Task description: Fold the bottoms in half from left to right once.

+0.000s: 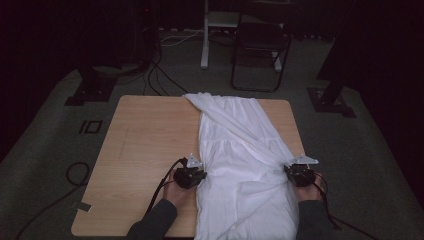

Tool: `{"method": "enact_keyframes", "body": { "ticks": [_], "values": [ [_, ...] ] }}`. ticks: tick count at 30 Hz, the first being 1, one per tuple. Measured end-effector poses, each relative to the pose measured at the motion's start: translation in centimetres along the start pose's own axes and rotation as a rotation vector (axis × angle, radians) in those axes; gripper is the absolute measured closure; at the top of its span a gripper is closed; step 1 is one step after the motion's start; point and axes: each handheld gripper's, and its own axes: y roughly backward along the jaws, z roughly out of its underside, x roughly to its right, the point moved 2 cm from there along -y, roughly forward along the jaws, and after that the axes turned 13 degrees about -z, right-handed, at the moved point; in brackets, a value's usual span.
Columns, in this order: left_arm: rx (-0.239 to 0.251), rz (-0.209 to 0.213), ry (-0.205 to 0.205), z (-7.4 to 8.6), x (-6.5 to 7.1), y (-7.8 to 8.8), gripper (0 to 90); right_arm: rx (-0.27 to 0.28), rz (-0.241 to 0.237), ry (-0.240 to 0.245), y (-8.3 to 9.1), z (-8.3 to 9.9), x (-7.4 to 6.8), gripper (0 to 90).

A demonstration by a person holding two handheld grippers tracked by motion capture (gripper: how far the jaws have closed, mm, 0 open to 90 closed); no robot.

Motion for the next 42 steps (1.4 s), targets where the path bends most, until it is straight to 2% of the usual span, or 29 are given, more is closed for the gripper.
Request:
{"method": "enact_keyframes", "body": {
  "ticks": [2,5,7,8,9,12,15,17,19,20,21,22,25,26,28,30,32,34,35,37,38,39,42],
  "values": [
    [-0.001,-0.008,0.008,0.1,-0.2,0.1,87.6,0.004,-0.012,-0.009,0.0,0.0,-0.2,86.7],
    [-0.013,-0.072,0.012,0.5,-1.6,0.7,88.0,0.002,-0.027,-0.003,-0.2,-0.2,-0.7,86.6],
    [-0.019,-0.121,0.031,0.7,-2.9,1.1,88.1,0.001,-0.058,0.003,-0.4,-0.5,-1.3,86.6],
    [-0.019,-0.121,0.031,0.7,-2.9,1.1,88.1,0.002,-0.071,0.011,-0.6,-0.6,-1.7,86.6],
    [-0.023,-0.176,0.048,0.9,-4.4,1.5,88.2,0.002,-0.093,0.019,-0.9,-0.9,-2.2,86.5],
    [-0.032,-0.253,0.076,1.0,-6.9,2.1,88.2,0.001,-0.142,0.037,-1.7,-1.6,-3.5,86.5],
    [-0.054,-0.315,0.088,0.8,-9.1,2.1,88.3,-0.005,-0.172,0.069,-2.9,-2.9,-4.9,86.5],
    [-0.067,-0.350,0.098,0.4,-10.5,1.9,88.3,-0.011,-0.174,0.101,-3.9,-3.9,-5.6,86.5],
    [-0.079,-0.385,0.103,-0.1,-11.7,1.6,88.3,-0.014,-0.175,0.116,-4.9,-5.0,-6.0,86.6],
    [-0.079,-0.385,0.103,-0.1,-11.7,1.6,88.3,-0.014,-0.175,0.116,-4.9,-5.0,-6.0,86.6],
    [-0.090,-0.412,0.112,-0.7,-12.7,1.2,88.3,-0.015,-0.175,0.113,-6.1,-6.3,-6.0,86.6],
    [-0.094,-0.427,0.119,-1.1,-13.2,1.0,88.3,-0.017,-0.175,0.111,-6.4,-6.7,-5.9,86.6],
    [-0.099,-0.442,0.147,-1.8,-14.1,0.5,88.3,-0.023,-0.170,0.108,-7.8,-8.4,-5.3,86.5],
    [-0.099,-0.442,0.147,-1.8,-14.1,0.5,88.2,-0.023,-0.170,0.108,-7.8,-8.4,-5.3,86.5],
    [-0.088,-0.438,0.177,-2.2,-14.2,0.0,88.0,-0.011,-0.142,0.066,-9.1,-9.8,-4.1,86.5],
    [-0.082,-0.423,0.178,-2.2,-13.9,-0.3,86.7,-0.001,-0.128,0.030,-9.5,-10.1,-3.5,86.4],
    [-0.080,-0.420,0.174,-2.2,-13.5,-0.4,80.8,-0.001,-0.120,0.009,-9.6,-10.3,-3.2,85.2],
    [-0.075,-0.404,0.178,-2.1,-13.4,-0.2,72.9,-0.010,-0.099,0.014,-9.4,-10.3,-3.1,77.6],
    [-0.047,-0.378,0.173,-1.9,-13.1,0.3,68.2,-0.017,-0.086,0.019,-9.2,-10.2,-3.2,70.4],
    [-0.036,-0.373,0.166,-1.6,-12.8,1.2,63.4,0.006,-0.087,0.014,-8.6,-10.2,-3.4,62.5],
    [-0.036,-0.373,0.166,-1.6,-12.8,1.2,62.4,0.006,-0.087,0.014,-8.6,-10.2,-3.4,62.5],
    [-0.014,-0.350,0.172,-1.2,-12.4,2.1,60.6,0.058,-0.087,0.011,-7.5,-10.3,-3.8,57.5],
    [0.017,-0.327,0.165,-0.5,-11.7,3.5,57.9,0.123,-0.128,0.035,-5.8,-10.7,-5.1,54.8]
  ]
}}
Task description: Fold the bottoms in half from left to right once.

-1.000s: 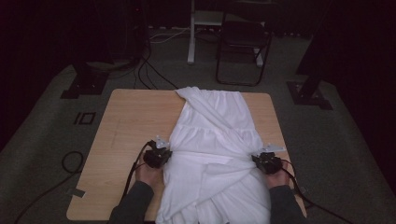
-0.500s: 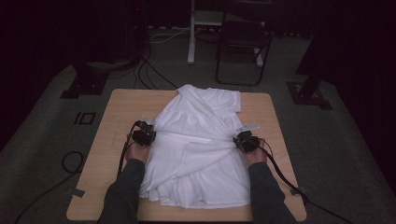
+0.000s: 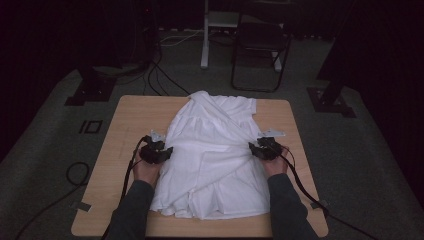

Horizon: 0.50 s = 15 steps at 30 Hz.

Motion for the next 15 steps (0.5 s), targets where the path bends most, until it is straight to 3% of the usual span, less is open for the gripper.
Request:
{"method": "enact_keyframes", "body": {
  "ticks": [2,5,9,13,15],
  "values": [
    [0.010,0.012,0.004,0.6,0.2,0.9,56.1,0.008,-0.053,0.042,0.3,-0.4,-1.4,52.3],
    [0.024,0.031,0.010,1.7,0.5,1.9,54.2,-0.003,-0.107,0.068,-0.1,-0.8,-2.7,49.4],
    [0.028,0.038,0.008,2.5,0.6,2.4,52.0,0.000,-0.144,0.066,-1.0,-1.4,-3.6,46.1],
    [0.027,0.068,0.059,4.5,0.2,3.3,50.8,-0.027,-0.174,0.052,-2.7,-2.0,-4.1,40.4],
    [0.022,0.071,0.053,5.0,0.2,3.3,50.7,-0.053,-0.175,0.042,-3.4,-1.8,-4.0,40.4]
  ]
}}
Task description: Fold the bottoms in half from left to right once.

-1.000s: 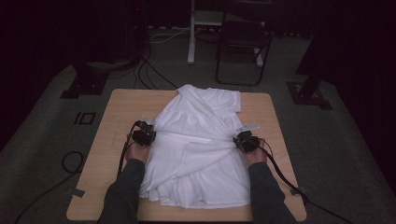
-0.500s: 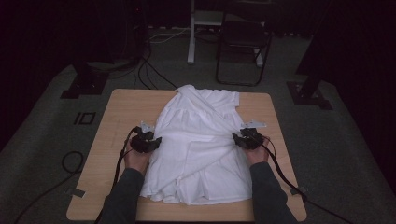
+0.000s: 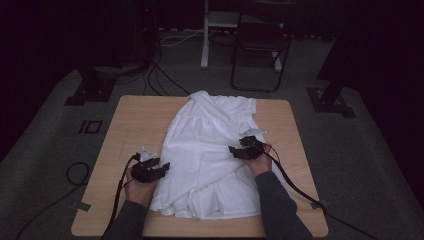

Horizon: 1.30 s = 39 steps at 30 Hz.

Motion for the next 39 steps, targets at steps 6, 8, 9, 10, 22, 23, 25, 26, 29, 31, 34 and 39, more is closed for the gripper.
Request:
{"method": "enact_keyframes", "body": {
  "ticks": [6,8,9,10,22,23,25,26,29,31,34,39],
  "values": [
    [-0.018,0.024,0.005,1.1,0.6,-0.3,49.9,-0.068,-0.039,0.014,-0.7,1.5,0.2,63.6],
    [-0.029,0.029,-0.009,1.3,1.0,-0.5,49.9,-0.092,-0.034,0.032,-0.4,1.9,0.0,77.4],
    [-0.034,0.031,-0.017,1.3,1.2,-0.5,50.1,-0.089,-0.036,0.036,-0.1,2.1,-0.1,81.6],
    [-0.038,0.038,-0.024,1.4,1.4,-0.6,51.1,-0.081,-0.034,0.039,0.3,2.2,-0.2,84.9],
    [0.056,0.074,-0.129,-0.1,2.8,3.0,87.0,0.109,0.012,0.062,10.3,5.8,-0.5,87.8],
    [0.059,0.084,-0.137,-0.1,3.0,3.3,86.9,0.135,0.010,0.052,11.3,6.2,-0.4,87.8],
    [0.068,0.100,-0.142,-0.2,3.5,3.4,85.9,0.170,0.011,0.039,12.7,7.2,-0.1,87.7],
    [0.065,0.112,-0.140,-0.1,3.7,3.4,82.1,0.169,0.018,0.032,13.1,7.8,0.1,87.6],
    [0.049,0.121,-0.153,0.3,4.2,2.9,66.1,0.102,0.040,0.007,12.7,9.8,0.9,85.9],
    [0.040,0.107,-0.160,0.6,4.2,2.8,61.8,0.051,0.047,-0.017,12.1,11.0,1.4,81.7],
    [0.037,0.101,-0.145,0.8,4.0,2.8,57.2,-0.004,0.083,-0.022,11.9,12.1,1.5,74.4],
    [0.031,0.100,-0.133,1.1,3.9,2.6,53.5,0.057,0.091,-0.026,12.6,11.1,1.0,62.8]
  ]
}}
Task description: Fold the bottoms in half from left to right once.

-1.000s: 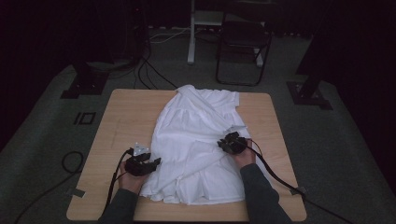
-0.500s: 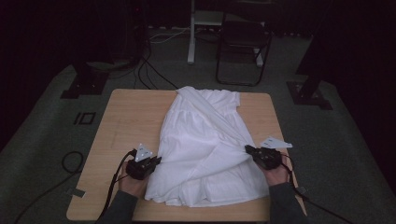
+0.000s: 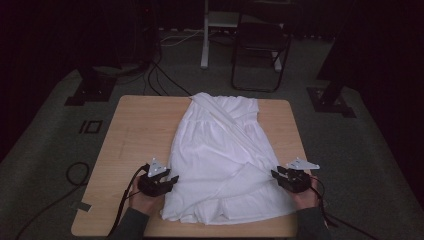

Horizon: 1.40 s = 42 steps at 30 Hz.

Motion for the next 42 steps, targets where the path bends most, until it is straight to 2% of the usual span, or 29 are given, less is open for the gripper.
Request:
{"method": "enact_keyframes", "body": {
  "ticks": [2,5,8,9,11,14,15,16,17,18,19,20,23,26,27,31,33,34,37,40,42],
  "values": [
    [0.000,0.001,0.000,0.0,0.1,0.0,52.7,0.031,-0.018,0.012,-0.1,-1.0,-0.6,60.2],
    [-0.007,0.001,-0.003,0.1,0.2,-0.1,51.6,0.048,-0.062,0.032,-1.0,-2.4,-1.7,56.6],
    [-0.023,0.020,0.002,0.5,0.4,-0.4,50.0,0.029,-0.108,0.045,-2.6,-3.1,-2.6,53.4],
    [-0.023,0.020,0.002,0.5,0.4,-0.4,49.6,0.029,-0.108,0.045,-2.6,-3.1,-2.6,53.4],
    [-0.038,0.023,0.006,0.8,0.5,-0.8,48.9,0.005,-0.153,0.034,-4.1,-3.1,-3.1,50.0],
    [-0.049,0.027,-0.001,0.9,0.8,-1.0,48.5,-0.014,-0.182,0.028,-5.5,-3.1,-3.4,48.8],
    [-0.051,0.028,-0.003,0.9,1.0,-1.1,48.8,-0.026,-0.181,0.030,-5.8,-3.1,-3.4,54.2],
    [-0.056,0.027,-0.021,0.9,1.1,-1.0,51.1,-0.038,-0.182,0.033,-5.9,-3.0,-3.4,66.5],
    [-0.054,0.026,-0.032,0.9,1.2,-1.0,61.7,-0.051,-0.188,0.045,-5.9,-2.9,-3.4,77.2],
    [-0.048,0.032,-0.043,0.9,1.4,-0.8,68.7,-0.054,-0.185,0.049,-5.8,-2.8,-3.5,82.6],
    [-0.042,0.036,-0.046,0.8,1.4,-0.6,80.5,-0.047,-0.182,0.060,-5.2,-2.7,-3.5,87.4],
    [-0.032,0.038,-0.048,0.7,1.4,-0.4,85.1,-0.042,-0.181,0.071,-4.8,-2.6,-3.5,88.2],
    [-0.016,0.037,-0.054,0.4,1.3,0.2,88.0,-0.022,-0.146,0.129,-2.2,-2.0,-3.8,88.5],
    [-0.007,0.032,-0.049,0.3,1.3,0.8,87.8,0.002,-0.132,0.137,0.4,-0.9,-3.9,88.5],
    [-0.007,0.031,-0.048,0.3,1.4,0.8,87.5,0.019,-0.133,0.135,1.5,-0.2,-3.9,88.5],
    [-0.013,0.040,-0.045,0.6,1.6,0.8,79.7,0.015,-0.118,0.119,4.0,2.3,-3.7,87.8],
    [-0.015,0.045,-0.047,0.6,1.6,0.9,73.2,0.012,-0.119,0.111,4.4,2.8,-3.7,87.1],
    [-0.013,0.044,-0.046,0.6,1.7,0.9,73.2,0.011,-0.127,0.098,4.9,3.6,-3.6,85.5],
    [-0.009,0.036,-0.040,0.6,1.7,0.9,63.2,-0.019,-0.119,0.063,5.4,5.6,-3.1,76.0],
    [-0.003,0.022,-0.043,0.5,1.6,0.9,58.7,-0.002,-0.092,0.024,5.6,6.0,-2.4,66.4],
    [-0.002,0.016,-0.034,0.4,1.5,0.7,56.4,0.036,-0.067,0.005,5.6,5.3,-2.1,61.4]
  ]
}}
